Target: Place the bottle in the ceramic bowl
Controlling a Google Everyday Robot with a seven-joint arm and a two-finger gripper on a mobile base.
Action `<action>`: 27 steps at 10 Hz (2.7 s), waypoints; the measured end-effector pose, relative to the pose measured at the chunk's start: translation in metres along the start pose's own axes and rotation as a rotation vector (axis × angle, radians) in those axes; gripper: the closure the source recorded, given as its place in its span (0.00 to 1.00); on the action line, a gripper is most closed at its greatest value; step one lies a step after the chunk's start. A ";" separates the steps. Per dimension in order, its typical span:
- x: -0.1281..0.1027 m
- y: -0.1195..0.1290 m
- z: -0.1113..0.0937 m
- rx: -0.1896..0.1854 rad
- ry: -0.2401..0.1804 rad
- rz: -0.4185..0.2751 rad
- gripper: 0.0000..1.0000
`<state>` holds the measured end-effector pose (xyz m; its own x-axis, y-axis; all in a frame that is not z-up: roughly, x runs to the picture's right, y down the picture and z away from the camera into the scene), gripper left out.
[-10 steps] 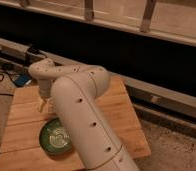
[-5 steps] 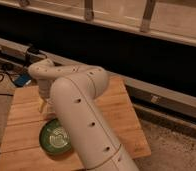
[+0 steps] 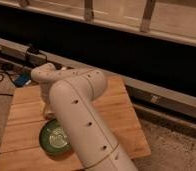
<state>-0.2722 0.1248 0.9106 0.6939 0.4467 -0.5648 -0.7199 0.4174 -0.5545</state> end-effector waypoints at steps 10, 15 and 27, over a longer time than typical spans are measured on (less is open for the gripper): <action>0.025 -0.009 -0.049 0.054 -0.105 0.051 1.00; 0.073 0.001 -0.069 0.095 -0.137 0.080 1.00; 0.206 0.028 -0.046 0.074 -0.013 0.239 1.00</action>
<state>-0.1493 0.1919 0.7503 0.5037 0.5496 -0.6665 -0.8630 0.3550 -0.3594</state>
